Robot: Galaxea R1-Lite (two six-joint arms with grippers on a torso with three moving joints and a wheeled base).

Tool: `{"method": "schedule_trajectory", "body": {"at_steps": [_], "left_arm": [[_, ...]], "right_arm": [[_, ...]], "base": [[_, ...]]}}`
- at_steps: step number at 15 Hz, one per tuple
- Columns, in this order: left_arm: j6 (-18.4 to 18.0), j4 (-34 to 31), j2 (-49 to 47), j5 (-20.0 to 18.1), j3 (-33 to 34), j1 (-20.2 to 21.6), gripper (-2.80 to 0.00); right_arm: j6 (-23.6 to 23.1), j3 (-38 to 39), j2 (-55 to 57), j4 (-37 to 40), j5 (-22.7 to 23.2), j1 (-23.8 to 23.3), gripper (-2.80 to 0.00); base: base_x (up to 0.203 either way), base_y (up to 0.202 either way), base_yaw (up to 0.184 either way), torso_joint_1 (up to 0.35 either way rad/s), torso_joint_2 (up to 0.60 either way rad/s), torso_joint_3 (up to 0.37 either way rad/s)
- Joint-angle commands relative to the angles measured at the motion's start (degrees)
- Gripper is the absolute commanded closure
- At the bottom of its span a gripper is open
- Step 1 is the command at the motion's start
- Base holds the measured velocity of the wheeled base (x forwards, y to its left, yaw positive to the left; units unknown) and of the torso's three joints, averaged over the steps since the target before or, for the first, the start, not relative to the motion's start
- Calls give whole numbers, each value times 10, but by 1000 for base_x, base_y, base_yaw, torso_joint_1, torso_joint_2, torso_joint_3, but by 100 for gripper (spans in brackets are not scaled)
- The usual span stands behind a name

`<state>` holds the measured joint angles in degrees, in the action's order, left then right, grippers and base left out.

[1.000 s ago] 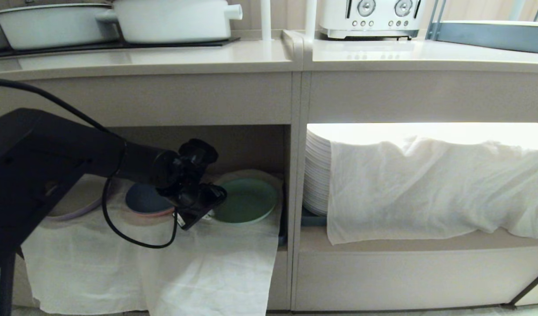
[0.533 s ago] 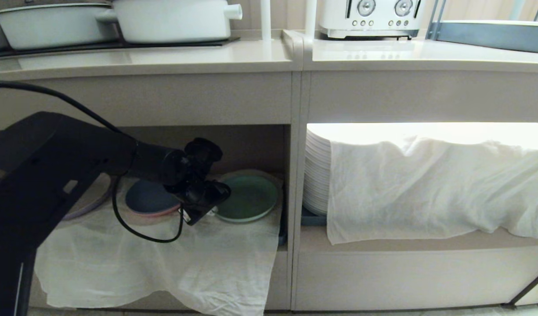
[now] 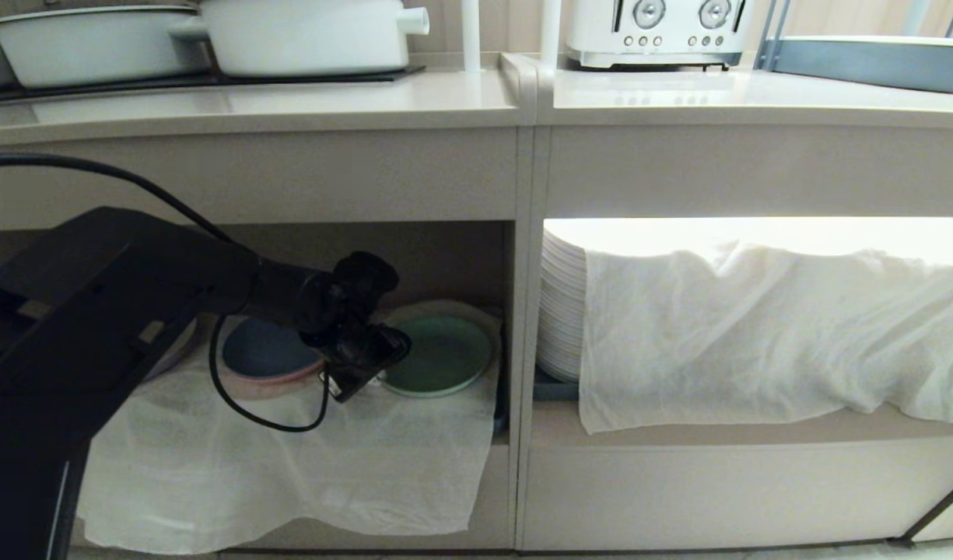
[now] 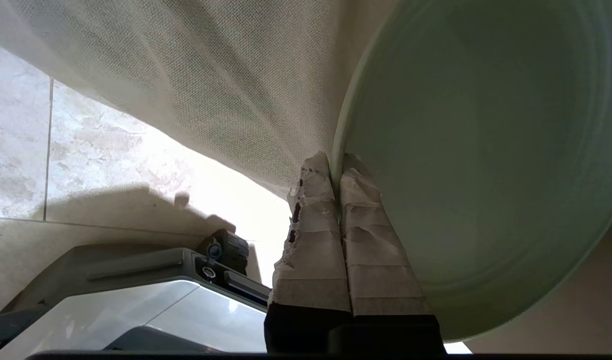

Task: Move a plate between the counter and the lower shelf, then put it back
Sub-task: Put the plate in the cupboard

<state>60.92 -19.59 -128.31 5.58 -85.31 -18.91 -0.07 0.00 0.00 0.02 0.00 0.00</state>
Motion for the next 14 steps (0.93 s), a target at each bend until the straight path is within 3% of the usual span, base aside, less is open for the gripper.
{"method": "schedule_trajectory", "body": {"at_steps": [1,14], "left_arm": [[3,-1,-6,0,-7,0,0],[3,-1,-29,2,-36,1,0]], "right_arm": [[0,0,0,0,0,0,0],[0,0,0,0,0,0,0]], "base": [[0,0,0,0,0,0],[0,0,0,0,0,0]]}}
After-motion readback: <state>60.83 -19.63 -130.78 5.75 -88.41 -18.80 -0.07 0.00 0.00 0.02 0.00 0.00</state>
